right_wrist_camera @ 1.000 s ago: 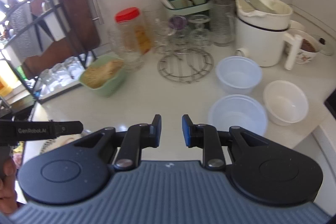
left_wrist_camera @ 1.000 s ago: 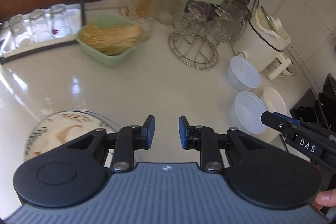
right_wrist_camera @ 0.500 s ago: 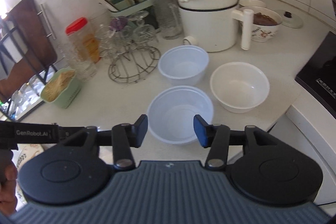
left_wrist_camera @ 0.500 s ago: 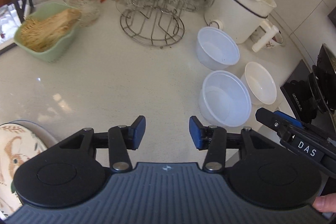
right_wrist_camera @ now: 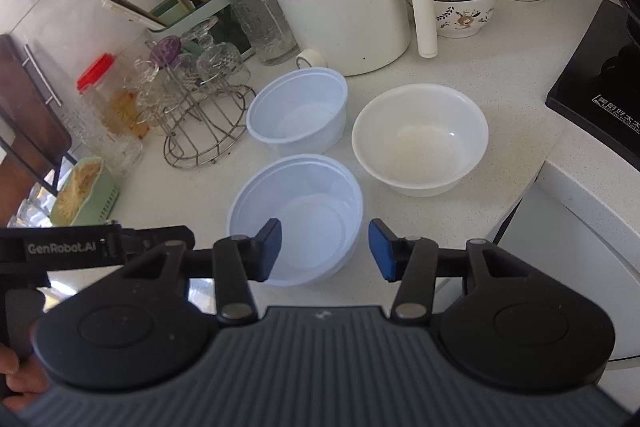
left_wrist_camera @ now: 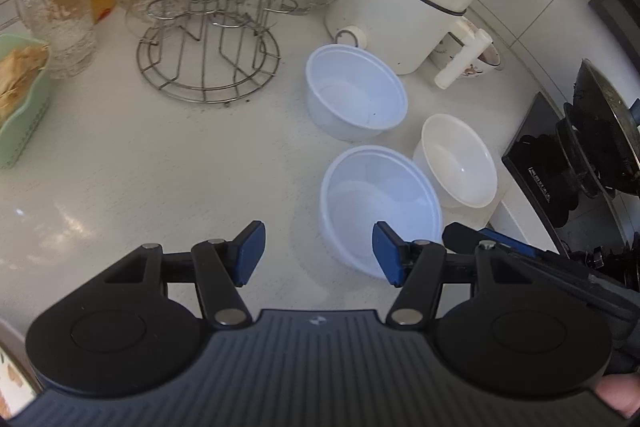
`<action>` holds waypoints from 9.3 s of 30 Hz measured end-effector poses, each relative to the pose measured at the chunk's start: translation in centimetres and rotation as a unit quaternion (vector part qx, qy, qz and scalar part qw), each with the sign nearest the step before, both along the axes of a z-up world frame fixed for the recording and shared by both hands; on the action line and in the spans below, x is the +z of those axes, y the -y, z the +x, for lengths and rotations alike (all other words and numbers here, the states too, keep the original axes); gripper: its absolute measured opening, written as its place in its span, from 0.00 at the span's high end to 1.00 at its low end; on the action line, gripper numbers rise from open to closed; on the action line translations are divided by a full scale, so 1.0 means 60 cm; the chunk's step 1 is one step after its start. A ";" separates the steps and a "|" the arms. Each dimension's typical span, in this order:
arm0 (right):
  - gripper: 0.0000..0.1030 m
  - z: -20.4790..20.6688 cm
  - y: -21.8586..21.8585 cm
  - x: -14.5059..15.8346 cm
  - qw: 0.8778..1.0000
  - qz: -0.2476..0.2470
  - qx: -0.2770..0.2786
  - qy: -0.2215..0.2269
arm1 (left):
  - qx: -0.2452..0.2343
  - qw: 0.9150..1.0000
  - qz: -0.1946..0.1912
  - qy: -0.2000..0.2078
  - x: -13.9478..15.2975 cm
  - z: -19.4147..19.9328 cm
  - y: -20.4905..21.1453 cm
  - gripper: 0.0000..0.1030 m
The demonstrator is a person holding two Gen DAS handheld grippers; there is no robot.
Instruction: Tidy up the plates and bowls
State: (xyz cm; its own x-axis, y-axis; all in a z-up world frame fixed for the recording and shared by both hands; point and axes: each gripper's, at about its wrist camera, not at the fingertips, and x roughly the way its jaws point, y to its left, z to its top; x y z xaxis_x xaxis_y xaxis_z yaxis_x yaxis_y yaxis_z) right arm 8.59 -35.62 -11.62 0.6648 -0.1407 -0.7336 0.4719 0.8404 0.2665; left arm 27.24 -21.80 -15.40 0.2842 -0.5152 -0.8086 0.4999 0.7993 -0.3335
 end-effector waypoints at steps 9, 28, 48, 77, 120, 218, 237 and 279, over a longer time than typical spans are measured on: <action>0.55 0.033 0.023 -0.028 1.000 0.002 -0.001 -0.020 | -0.012 1.000 0.002 -0.026 -0.038 0.038 0.045 0.43; 0.82 0.064 0.019 -0.059 0.999 0.001 0.030 -0.043 | 0.023 0.997 0.026 -0.067 -0.075 0.050 0.047 0.87; 0.82 0.081 -0.091 -0.037 0.992 0.012 0.119 -0.035 | 0.098 0.993 0.004 -0.067 -0.034 0.022 -0.120 0.87; 0.82 0.059 -0.183 0.008 0.988 -0.007 0.150 -0.022 | 0.135 0.990 0.003 -0.041 0.001 -0.039 -0.240 0.87; 0.81 -0.042 -0.059 0.133 0.995 -0.059 0.061 0.061 | 0.032 0.995 0.027 0.085 0.155 -0.103 -0.066 0.86; 0.77 0.206 0.150 -0.013 0.998 0.020 0.063 0.001 | 0.007 0.999 -0.021 -0.036 0.018 0.203 0.146 0.82; 0.76 0.123 0.100 0.076 0.992 0.025 0.117 0.044 | 0.074 0.995 -0.064 -0.017 0.107 0.088 0.060 0.82; 0.76 0.045 -0.117 0.062 0.983 0.044 0.177 -0.014 | 0.114 0.993 -0.028 -0.028 0.084 -0.036 -0.178 0.82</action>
State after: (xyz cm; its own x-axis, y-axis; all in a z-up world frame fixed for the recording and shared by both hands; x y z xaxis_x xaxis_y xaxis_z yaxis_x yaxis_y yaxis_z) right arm 11.32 -28.60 -7.88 0.6395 0.1603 -0.7519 0.1633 0.9274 0.3366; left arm 25.07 -11.11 -10.34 0.3547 -0.4867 -0.7983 0.2878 0.8692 -0.4021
